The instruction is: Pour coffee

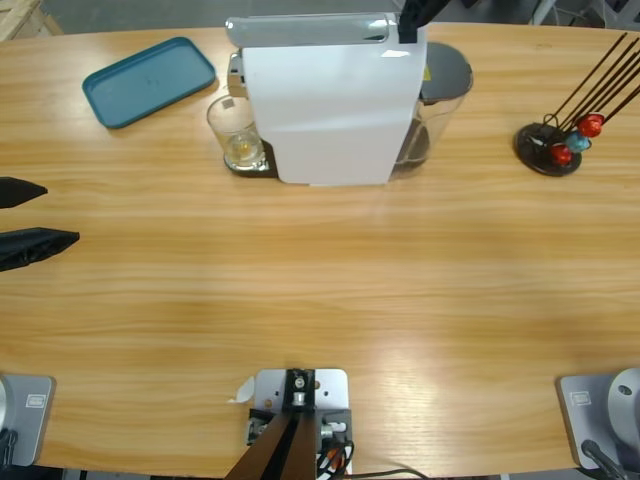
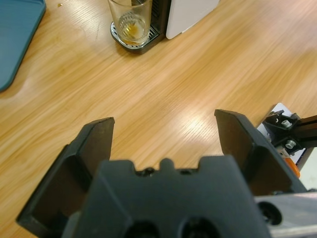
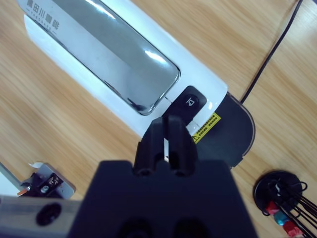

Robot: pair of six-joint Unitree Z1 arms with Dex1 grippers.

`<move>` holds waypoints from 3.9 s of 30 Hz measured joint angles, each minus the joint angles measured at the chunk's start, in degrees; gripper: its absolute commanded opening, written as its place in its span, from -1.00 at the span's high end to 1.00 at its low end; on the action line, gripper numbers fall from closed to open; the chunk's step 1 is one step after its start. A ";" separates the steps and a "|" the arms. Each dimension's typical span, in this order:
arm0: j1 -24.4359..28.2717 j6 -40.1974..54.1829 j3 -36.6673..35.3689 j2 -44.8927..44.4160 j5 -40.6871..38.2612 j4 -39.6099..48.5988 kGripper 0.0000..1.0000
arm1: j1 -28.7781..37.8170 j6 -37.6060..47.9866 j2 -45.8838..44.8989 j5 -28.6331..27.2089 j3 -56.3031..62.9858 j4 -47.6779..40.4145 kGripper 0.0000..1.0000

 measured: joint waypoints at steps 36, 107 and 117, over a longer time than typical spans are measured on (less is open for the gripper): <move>0.00 0.00 0.01 0.00 0.00 -0.04 -0.73 | -2.44 -1.30 2.85 -0.63 -6.50 3.12 1.00; 0.00 0.00 0.04 0.00 0.00 -0.30 -0.72 | -0.32 1.63 -9.10 -5.86 1.89 4.11 1.00; -0.01 0.00 0.52 -0.01 0.00 -0.94 -0.72 | 1.38 3.28 -26.59 -3.51 33.75 -13.74 -0.77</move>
